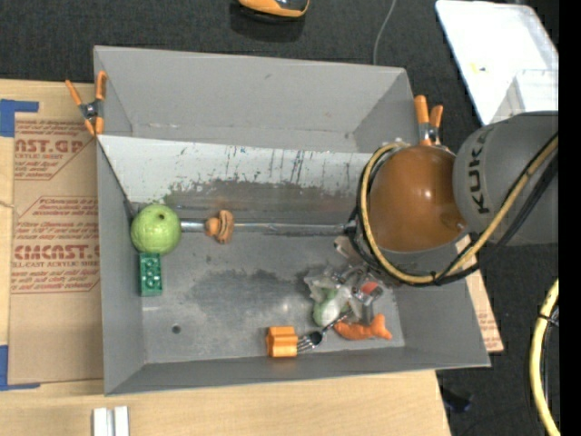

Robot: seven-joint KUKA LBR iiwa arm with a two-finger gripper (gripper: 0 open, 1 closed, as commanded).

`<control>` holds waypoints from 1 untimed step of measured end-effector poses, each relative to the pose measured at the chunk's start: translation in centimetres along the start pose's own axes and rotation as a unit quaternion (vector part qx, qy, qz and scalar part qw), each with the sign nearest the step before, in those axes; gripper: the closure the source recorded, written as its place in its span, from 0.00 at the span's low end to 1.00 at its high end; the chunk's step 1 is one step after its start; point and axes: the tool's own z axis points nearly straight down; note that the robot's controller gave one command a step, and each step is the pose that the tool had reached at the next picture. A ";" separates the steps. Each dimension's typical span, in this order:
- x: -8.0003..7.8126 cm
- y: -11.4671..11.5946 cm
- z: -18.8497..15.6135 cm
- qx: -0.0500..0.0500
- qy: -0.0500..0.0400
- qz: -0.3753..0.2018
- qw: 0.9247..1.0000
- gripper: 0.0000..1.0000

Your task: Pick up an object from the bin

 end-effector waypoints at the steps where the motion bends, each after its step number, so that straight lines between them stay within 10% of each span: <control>1: 0.0 0.0 0.0 0.000 0.000 0.000 1.000 1.00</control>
Offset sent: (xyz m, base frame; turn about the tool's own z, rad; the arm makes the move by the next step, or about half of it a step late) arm 0.0000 0.0000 0.0000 0.0000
